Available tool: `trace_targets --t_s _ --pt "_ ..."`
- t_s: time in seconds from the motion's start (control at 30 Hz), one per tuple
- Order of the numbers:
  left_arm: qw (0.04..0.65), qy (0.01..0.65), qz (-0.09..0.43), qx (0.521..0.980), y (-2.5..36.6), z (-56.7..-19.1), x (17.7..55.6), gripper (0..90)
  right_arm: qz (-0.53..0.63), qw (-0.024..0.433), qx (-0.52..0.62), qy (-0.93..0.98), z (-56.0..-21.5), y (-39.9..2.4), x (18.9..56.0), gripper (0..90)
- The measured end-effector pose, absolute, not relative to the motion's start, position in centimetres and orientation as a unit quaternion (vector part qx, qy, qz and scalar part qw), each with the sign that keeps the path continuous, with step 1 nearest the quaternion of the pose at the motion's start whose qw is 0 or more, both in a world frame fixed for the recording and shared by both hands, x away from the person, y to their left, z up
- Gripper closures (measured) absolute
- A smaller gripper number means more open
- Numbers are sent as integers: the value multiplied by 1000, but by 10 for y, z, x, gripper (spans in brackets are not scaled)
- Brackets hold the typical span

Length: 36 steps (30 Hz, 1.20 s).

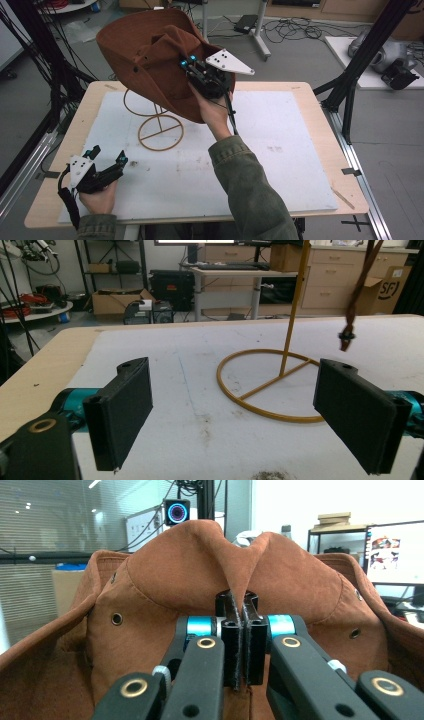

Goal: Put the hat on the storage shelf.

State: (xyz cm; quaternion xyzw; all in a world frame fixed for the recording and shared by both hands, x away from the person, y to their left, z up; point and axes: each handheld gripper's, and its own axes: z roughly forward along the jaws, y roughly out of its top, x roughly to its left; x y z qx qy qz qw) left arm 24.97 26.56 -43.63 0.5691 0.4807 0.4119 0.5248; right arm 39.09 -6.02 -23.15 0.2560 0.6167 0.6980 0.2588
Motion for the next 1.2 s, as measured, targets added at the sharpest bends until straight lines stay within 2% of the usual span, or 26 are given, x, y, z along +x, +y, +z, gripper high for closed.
trace_targets --t_s 0.57,1.2 --pt "528 487 412 561 270 -437 248 161 694 235 238 638 -242 -12 398 895" --pt "521 488 410 568 269 -438 250 161 693 209 240 647 -272 -12 396 894"
